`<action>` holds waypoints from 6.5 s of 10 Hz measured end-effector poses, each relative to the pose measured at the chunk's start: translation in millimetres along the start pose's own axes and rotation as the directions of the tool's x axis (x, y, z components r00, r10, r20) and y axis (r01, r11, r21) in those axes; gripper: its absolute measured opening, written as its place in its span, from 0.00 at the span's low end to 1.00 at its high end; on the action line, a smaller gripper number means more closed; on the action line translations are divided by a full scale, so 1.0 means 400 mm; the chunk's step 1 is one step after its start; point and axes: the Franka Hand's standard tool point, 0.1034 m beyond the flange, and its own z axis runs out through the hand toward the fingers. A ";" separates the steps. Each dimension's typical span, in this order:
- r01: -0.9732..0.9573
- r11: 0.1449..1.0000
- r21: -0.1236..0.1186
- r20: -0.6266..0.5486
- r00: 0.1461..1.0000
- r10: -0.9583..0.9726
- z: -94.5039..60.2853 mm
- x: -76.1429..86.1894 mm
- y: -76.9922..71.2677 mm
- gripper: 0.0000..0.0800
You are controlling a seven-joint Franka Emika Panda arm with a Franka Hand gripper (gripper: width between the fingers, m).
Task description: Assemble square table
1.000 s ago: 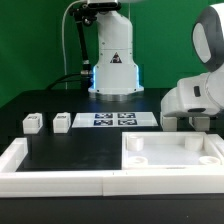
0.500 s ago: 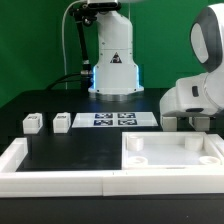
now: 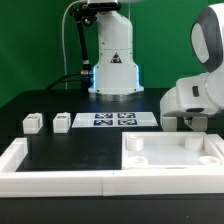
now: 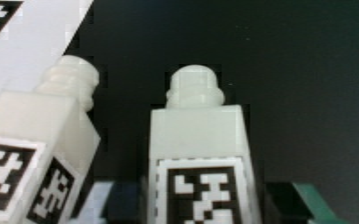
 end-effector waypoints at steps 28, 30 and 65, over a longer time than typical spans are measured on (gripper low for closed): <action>0.092 0.994 0.056 -0.942 0.335 0.022 -0.436 -0.031 0.189 0.36; 0.104 0.994 0.042 -0.948 0.318 0.007 -0.454 0.014 0.180 0.36; 0.113 0.989 -0.097 -0.993 0.056 -0.104 -0.540 0.238 0.198 0.42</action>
Offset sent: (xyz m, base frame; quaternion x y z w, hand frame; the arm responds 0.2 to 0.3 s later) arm 0.0031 -0.0175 0.0475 0.0142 0.0056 -0.0555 0.9983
